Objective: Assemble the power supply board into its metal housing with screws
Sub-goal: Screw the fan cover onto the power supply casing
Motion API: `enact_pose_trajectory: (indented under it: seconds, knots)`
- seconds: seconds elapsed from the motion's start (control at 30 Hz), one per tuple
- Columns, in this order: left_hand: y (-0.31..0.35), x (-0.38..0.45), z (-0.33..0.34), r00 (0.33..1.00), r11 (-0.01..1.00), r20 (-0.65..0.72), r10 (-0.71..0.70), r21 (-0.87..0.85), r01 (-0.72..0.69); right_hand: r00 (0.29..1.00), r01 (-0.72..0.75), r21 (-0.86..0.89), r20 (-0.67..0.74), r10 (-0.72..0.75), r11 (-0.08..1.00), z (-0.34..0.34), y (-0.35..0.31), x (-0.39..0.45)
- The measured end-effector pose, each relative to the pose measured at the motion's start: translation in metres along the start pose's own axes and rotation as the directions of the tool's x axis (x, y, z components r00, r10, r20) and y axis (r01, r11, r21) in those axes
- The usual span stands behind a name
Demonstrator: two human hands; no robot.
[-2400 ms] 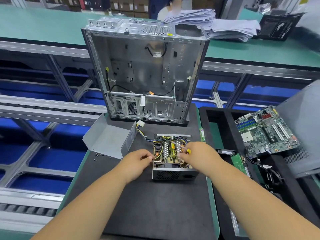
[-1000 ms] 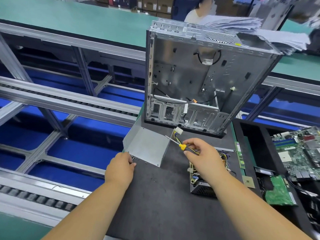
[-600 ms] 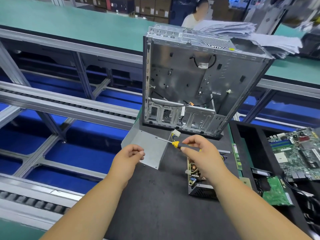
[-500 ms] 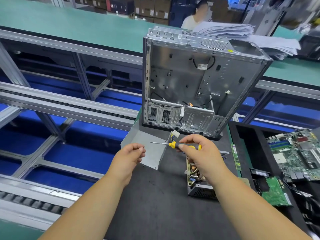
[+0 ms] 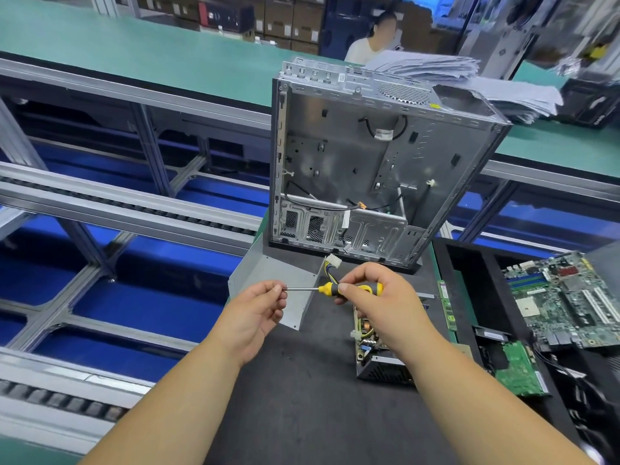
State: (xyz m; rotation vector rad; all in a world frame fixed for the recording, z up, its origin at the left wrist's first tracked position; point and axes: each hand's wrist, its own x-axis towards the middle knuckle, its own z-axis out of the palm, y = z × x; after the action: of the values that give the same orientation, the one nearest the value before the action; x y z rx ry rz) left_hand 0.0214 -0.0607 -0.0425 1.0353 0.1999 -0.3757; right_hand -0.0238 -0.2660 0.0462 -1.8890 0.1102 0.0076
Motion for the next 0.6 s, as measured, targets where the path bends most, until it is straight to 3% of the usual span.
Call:
enact_pose_trajectory:
  seconds: [0.23, 0.4, 0.6]
  knots:
    - [0.000, -0.003, 0.008, 0.997, 0.948, -0.019, 0.074, 0.311, -0.064, 0.999, -0.045, -0.038, -0.020, 0.045, 0.998, -0.003, 0.000, -0.006]
    - [-0.003, -0.003, 0.011, 0.993, 0.932, 0.041, 0.112, 0.343, -0.119, 0.997, -0.052, -0.074, -0.065, 0.048, 0.996, -0.009, 0.005, -0.011]
    - [-0.007, 0.001, 0.021, 0.969, 0.897, 0.136, 0.208, 0.368, -0.245, 0.990, -0.090, 0.028, -0.107, 0.093, 0.996, -0.026, 0.014, -0.019]
